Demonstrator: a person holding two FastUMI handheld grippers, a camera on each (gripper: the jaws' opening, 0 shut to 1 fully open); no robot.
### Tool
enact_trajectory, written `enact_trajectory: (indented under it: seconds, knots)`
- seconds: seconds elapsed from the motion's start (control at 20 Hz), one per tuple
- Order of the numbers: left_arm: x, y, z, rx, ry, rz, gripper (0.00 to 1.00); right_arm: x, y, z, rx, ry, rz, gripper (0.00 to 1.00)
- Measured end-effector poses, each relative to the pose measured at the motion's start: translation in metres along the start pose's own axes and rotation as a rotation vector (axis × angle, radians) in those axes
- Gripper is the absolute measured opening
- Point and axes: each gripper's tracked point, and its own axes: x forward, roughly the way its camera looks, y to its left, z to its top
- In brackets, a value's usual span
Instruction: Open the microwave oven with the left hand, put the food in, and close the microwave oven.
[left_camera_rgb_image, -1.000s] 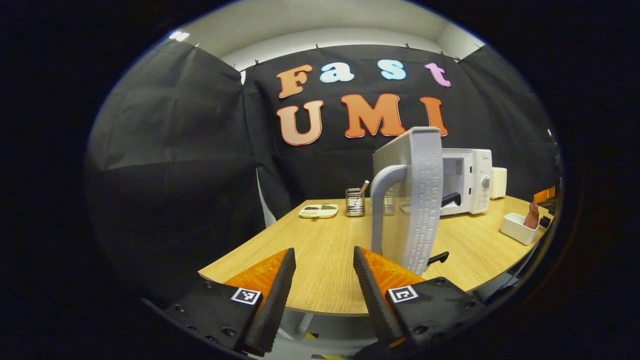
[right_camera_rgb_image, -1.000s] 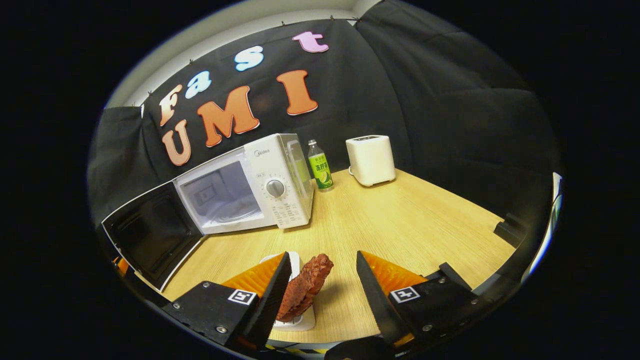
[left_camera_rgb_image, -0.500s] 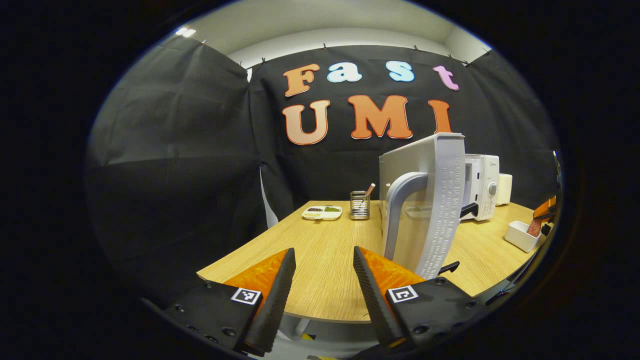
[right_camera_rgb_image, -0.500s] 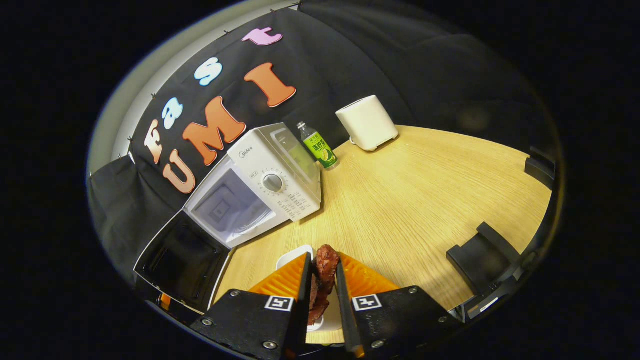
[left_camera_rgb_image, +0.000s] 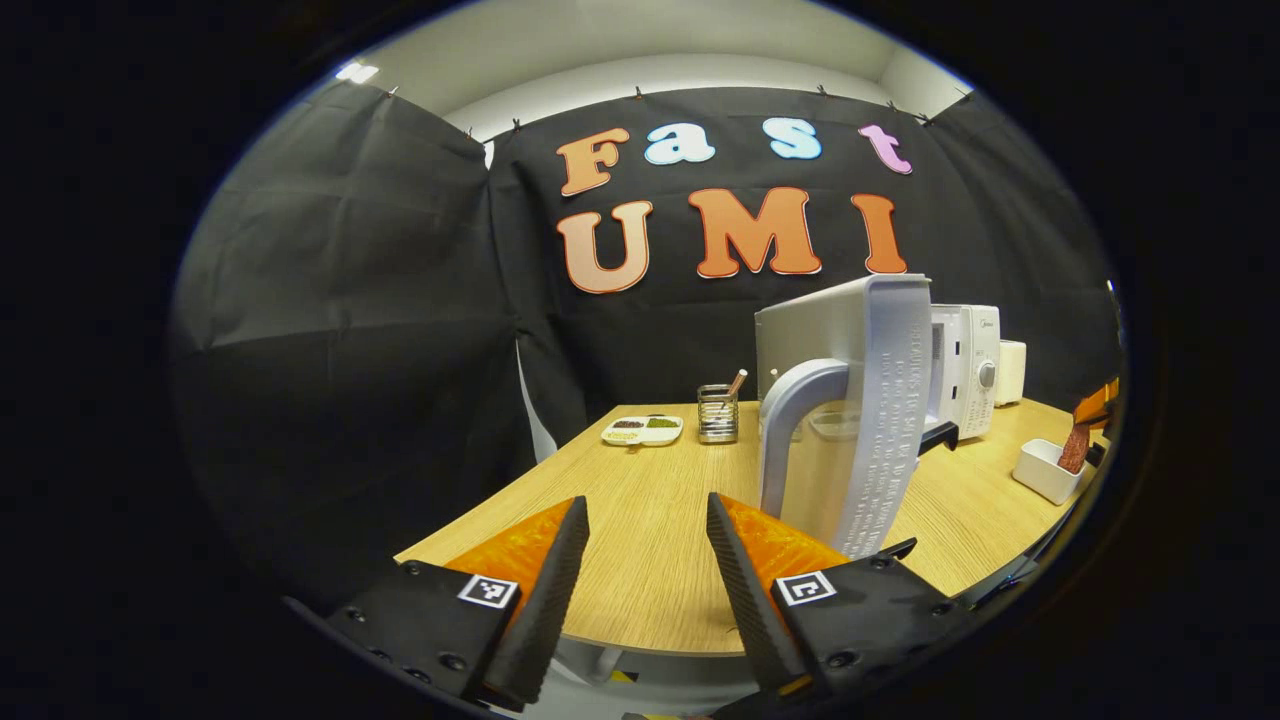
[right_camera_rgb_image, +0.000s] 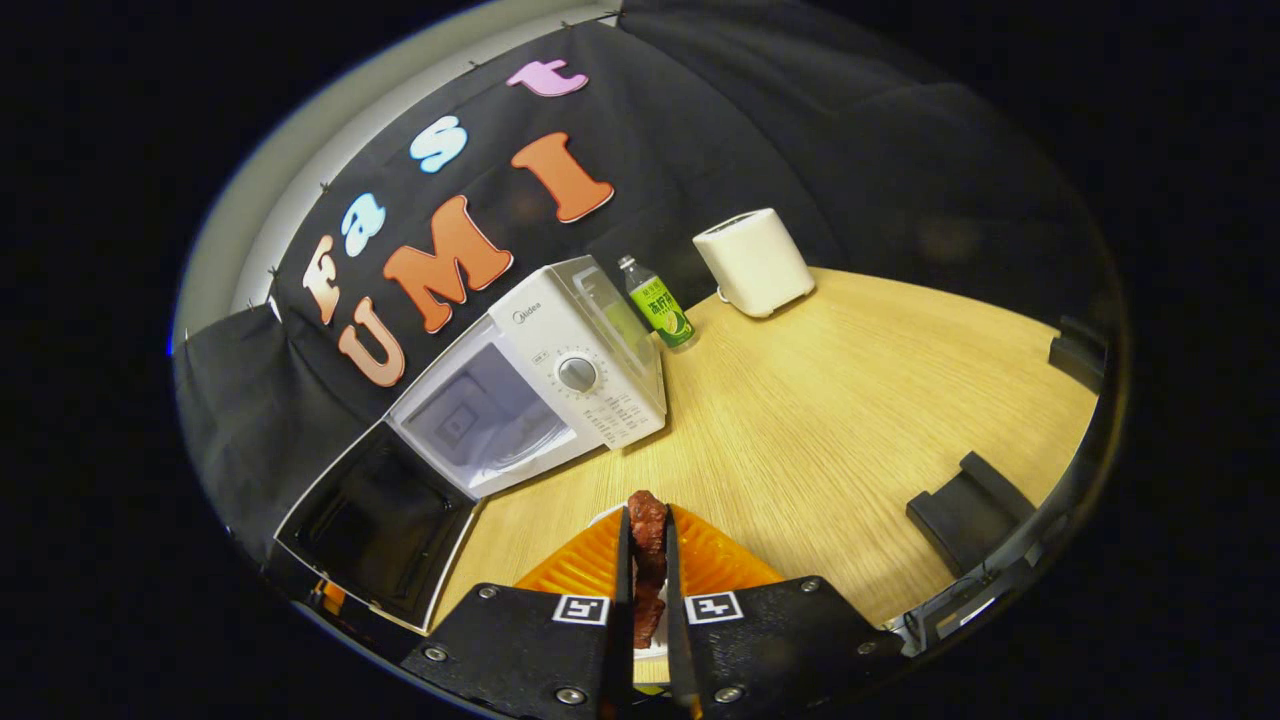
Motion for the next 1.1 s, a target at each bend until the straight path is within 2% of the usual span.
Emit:
enact_trajectory:
  seconds: [0.1,0.2,0.25,0.3,0.35,0.5,0.6,0.8,0.85,0.9,0.95,1.1]
  knots:
    - [0.004,0.006,-0.001,-0.002,0.005,0.010,0.86,-0.006,0.006,0.009,-0.049,-0.034,-0.013,0.13]
    - [0.007,0.008,0.000,-0.005,0.004,0.011,0.83,-0.010,0.017,0.020,-0.082,-0.057,-0.010,0.13]
    - [0.008,0.008,0.000,-0.002,0.004,0.008,0.87,-0.013,0.023,0.025,-0.091,-0.071,-0.006,0.13]
    - [0.010,0.007,0.001,0.001,-0.002,0.008,0.83,-0.014,0.031,0.030,-0.103,-0.085,0.001,0.13]
    - [0.012,0.009,0.001,0.003,-0.004,0.004,0.87,-0.015,0.038,0.034,-0.114,-0.099,0.005,0.13]
    - [0.017,0.006,0.002,0.017,-0.008,-0.006,0.87,-0.012,0.062,0.051,-0.170,-0.147,0.005,0.13]
    - [0.021,0.008,0.002,0.021,-0.010,-0.012,0.83,-0.007,0.078,0.058,-0.196,-0.168,0.009,0.13]
    - [0.031,0.013,0.001,0.000,-0.004,-0.020,0.89,0.011,0.112,0.067,-0.210,-0.197,0.034,0.13]
    - [0.032,0.014,0.002,-0.006,-0.006,-0.020,0.86,0.018,0.120,0.067,-0.213,-0.199,0.041,0.13]
    - [0.031,0.015,0.002,-0.011,-0.006,-0.022,0.90,0.025,0.128,0.066,-0.214,-0.200,0.045,0.13]
    - [0.033,0.017,0.001,-0.014,-0.005,-0.024,0.86,0.030,0.135,0.065,-0.213,-0.198,0.050,0.13]
    - [0.035,0.019,-0.004,-0.020,0.005,-0.034,0.86,0.054,0.159,0.063,-0.198,-0.210,0.071,0.13]
